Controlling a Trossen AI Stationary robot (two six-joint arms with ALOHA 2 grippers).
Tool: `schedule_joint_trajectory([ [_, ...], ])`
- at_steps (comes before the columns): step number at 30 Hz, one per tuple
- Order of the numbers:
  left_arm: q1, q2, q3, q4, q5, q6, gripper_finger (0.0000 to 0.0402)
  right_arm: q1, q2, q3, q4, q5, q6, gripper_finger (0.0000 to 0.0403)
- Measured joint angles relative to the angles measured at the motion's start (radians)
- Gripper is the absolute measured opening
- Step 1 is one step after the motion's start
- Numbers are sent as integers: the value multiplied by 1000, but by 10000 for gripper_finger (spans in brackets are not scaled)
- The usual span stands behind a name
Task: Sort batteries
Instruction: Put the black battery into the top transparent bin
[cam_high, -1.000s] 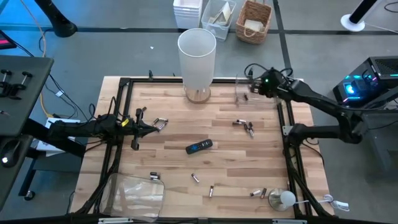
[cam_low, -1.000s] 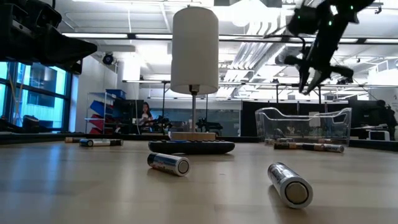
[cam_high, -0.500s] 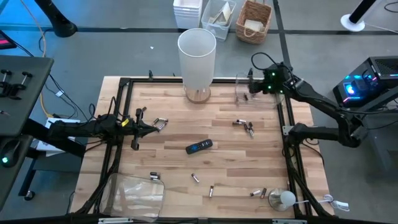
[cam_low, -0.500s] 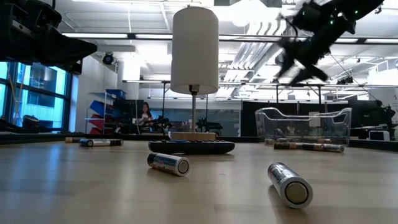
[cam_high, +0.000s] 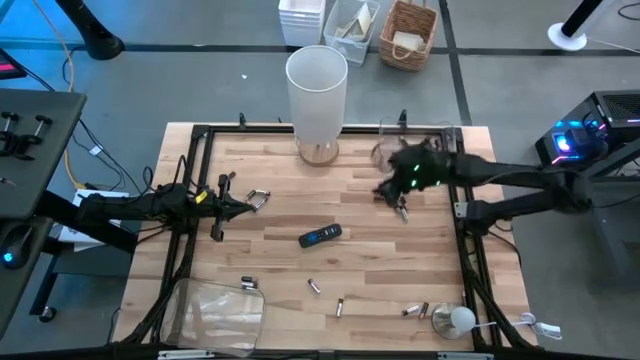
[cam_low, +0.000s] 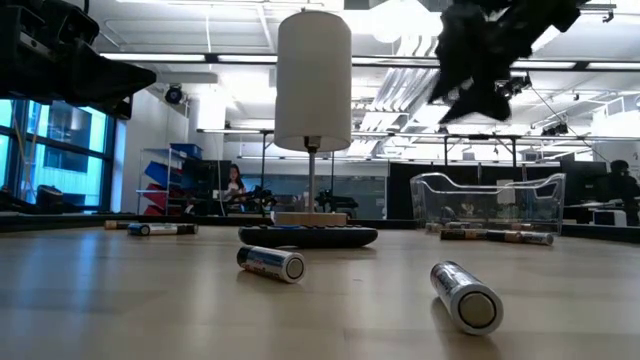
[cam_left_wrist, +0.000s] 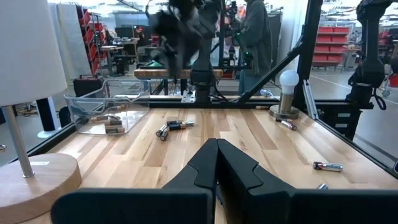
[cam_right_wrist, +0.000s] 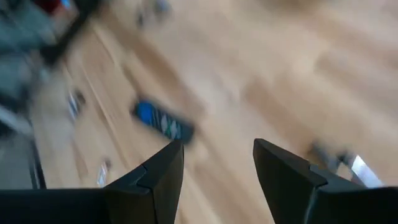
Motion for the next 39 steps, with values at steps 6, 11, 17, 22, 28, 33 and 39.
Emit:
schedule_joint_trajectory([
  [6,0,0,0,0,0,0,1,85,128,-1,-36,40,67,190],
  [11,0,0,0,0,0,0,1,73,217,-1,-65,101,-128,190],
  [17,0,0,0,0,0,0,1,73,299,-1,-62,173,-558,190],
  [22,0,0,0,0,0,0,1,57,366,-1,-71,250,-724,190],
  [28,0,0,0,0,0,0,1,0,415,-1,-62,212,-756,190],
  [33,0,0,0,0,0,0,1,-30,442,0,-37,192,-809,190],
  [39,0,0,0,0,0,0,1,-39,505,0,-14,189,-915,190],
])
